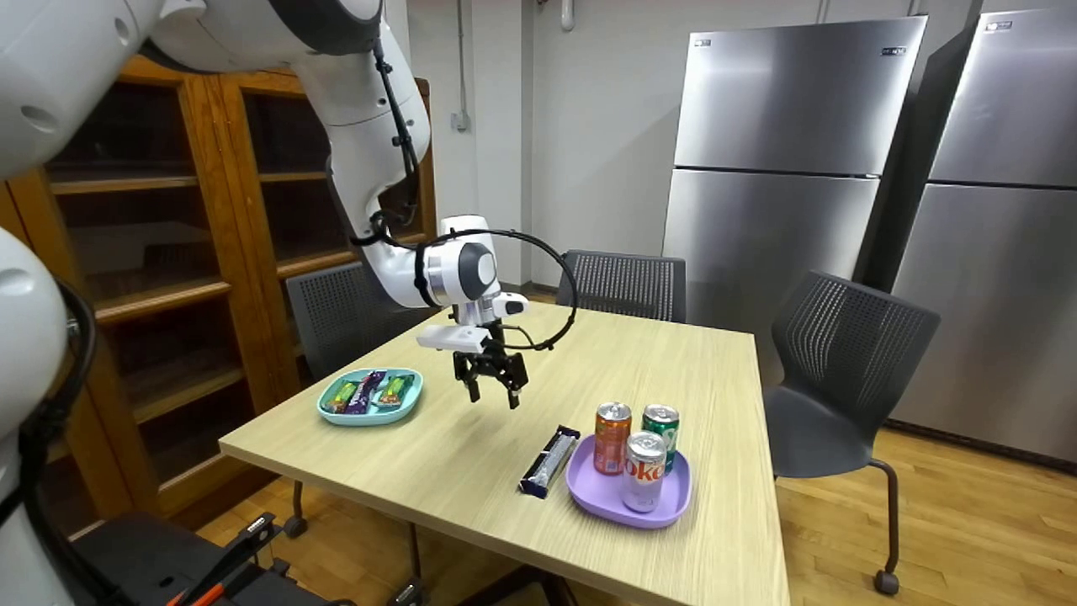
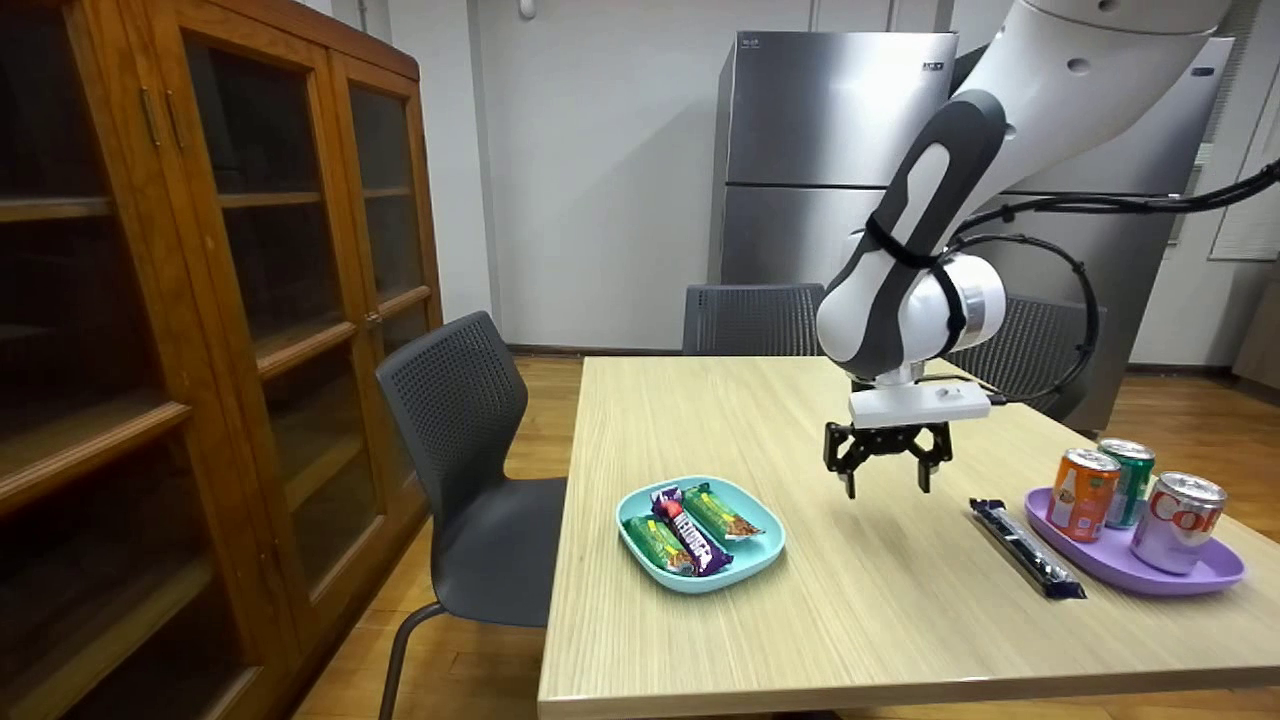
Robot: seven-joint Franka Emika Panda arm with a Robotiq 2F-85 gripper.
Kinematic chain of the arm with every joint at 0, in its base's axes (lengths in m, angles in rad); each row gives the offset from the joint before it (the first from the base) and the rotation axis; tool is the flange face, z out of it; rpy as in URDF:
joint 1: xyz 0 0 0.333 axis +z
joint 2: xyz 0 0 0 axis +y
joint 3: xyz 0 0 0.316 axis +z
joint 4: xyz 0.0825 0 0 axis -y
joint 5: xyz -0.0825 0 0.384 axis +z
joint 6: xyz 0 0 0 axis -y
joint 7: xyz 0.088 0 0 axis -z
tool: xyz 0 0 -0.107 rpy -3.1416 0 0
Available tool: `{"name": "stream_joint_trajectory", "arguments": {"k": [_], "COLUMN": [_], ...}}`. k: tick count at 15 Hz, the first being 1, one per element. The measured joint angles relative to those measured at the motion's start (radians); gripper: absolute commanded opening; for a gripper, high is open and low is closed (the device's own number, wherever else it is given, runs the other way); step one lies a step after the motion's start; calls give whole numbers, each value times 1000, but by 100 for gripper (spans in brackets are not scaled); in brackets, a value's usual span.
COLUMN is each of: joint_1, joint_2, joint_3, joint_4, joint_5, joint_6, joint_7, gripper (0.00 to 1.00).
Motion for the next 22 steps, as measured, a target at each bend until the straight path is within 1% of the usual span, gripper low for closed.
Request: {"name": "stream_joint_trajectory", "arguments": {"k": [6,11,14,17,22], "joint_1": [-102,-197,-242,-262,-265], "joint_2": [0,1,0,0,0], "joint_3": [19,61,83,88,87], "joint_4": [-7,-12,-17,-22,-34], "joint_5": [49,103,126,129,129], "joint_6": [0,0,-2,-3,-3], "joint_7": [-71,-172,-229,-259,-265], "gripper": [100,100,100,100,100]}}
